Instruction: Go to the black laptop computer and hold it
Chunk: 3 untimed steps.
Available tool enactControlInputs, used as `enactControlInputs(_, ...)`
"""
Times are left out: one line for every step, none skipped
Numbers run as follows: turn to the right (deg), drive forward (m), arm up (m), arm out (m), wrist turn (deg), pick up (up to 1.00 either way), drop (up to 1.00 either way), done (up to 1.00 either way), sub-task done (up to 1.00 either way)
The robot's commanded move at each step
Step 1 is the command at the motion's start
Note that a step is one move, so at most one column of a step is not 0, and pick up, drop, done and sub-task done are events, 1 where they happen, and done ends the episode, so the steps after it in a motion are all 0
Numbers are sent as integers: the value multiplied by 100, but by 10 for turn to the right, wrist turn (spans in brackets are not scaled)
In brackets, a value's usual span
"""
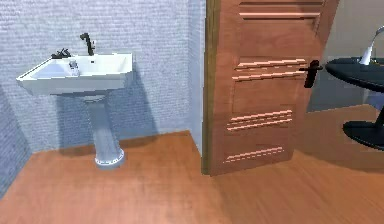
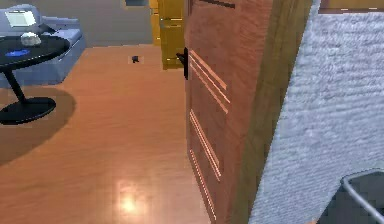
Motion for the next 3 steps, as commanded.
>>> enactControlInputs(-150, 0, 0, 0, 0, 0, 0, 0, 0)
enactControlInputs(0, 15, 0, 0, 0, 0, 0, 0, 0)
enactControlInputs(450, 0, 0, 0, 0, 0, 0, 0, 0)
